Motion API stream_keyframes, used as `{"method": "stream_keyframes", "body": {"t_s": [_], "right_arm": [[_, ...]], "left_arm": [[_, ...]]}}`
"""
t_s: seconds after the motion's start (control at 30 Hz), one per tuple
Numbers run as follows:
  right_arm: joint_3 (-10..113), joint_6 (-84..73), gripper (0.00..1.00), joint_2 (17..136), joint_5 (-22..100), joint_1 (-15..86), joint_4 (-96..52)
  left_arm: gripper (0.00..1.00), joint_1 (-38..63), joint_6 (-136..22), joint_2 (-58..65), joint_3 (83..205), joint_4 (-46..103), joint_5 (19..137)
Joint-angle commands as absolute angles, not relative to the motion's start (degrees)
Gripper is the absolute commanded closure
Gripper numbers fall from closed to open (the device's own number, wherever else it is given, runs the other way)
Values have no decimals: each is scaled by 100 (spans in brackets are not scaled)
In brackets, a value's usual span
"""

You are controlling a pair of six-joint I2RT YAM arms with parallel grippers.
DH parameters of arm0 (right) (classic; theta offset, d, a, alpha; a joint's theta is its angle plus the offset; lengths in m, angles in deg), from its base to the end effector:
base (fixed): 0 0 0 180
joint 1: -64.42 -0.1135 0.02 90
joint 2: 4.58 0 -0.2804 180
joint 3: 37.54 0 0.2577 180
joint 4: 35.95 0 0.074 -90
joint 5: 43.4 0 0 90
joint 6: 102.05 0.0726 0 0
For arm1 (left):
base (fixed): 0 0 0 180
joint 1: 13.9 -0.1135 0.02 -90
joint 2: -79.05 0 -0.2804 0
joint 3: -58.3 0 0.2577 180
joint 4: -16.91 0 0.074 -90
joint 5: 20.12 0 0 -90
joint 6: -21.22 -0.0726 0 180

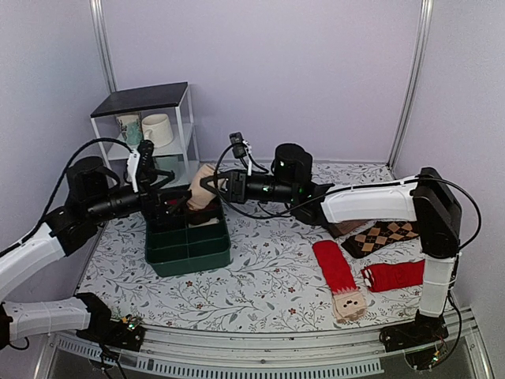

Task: Roll the socks
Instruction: Move the storage box to the center of the board.

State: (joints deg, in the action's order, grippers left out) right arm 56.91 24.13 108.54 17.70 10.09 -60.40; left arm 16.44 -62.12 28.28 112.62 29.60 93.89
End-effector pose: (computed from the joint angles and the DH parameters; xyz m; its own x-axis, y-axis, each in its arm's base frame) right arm 0.2695 0.4357 0.3027 -0.5380 0.1368 -0.8318 -0.8350 0.0485 0.5480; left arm 0.1908 -0.1459 0.3244 -0.2299 0.0118 -0.9731 0.7868 0.5908 -0.1787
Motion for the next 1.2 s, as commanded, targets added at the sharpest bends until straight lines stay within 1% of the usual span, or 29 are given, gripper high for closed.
{"method": "stream_keyframes", "body": {"t_s": [0.0, 0.2, 0.3, 0.37, 0.5, 0.6, 0.73, 0.9, 1.0, 1.17], "right_arm": [[6186, 790, 97, 10277, 1901, 1046, -3825], [6884, -512, 97, 10619, 1761, 979, -1706], [7358, -1446, 97, 11046, 1952, 842, -795], [7482, -1982, 97, 11232, 2236, 713, -539], [7817, -2854, 96, 11561, 2505, 472, -318], [8382, -3382, 96, 11967, 2771, 236, 139], [8985, -3921, 96, 12577, 3310, -23, 659], [9098, -4187, 95, 12913, 4349, -126, 622], [9318, -4550, 95, 13272, 4806, -151, 1245], [9275, -4834, 94, 13339, 5136, -135, 2202]], "left_arm": [[1, 1363, -6182, 3354, 11560, 3832, 8671], [0, 1085, -5911, 3494, 12084, 4507, 7819], [1, 1012, -5491, 3329, 12018, 4584, 7085], [1, 935, -5273, 3210, 11929, 4628, 6762], [0, 867, -5104, 3050, 11705, 4511, 6600], [0, 866, -5054, 3143, 11497, 4270, 6406], [0, 860, -4991, 3316, 11346, 4306, 5771], [1, 861, -4996, 3310, 11255, 4269, 5890], [1, 864, -5035, 3306, 11190, 4195, 5990], [0, 850, -5155, 3390, 11108, 4105, 6033]]}}
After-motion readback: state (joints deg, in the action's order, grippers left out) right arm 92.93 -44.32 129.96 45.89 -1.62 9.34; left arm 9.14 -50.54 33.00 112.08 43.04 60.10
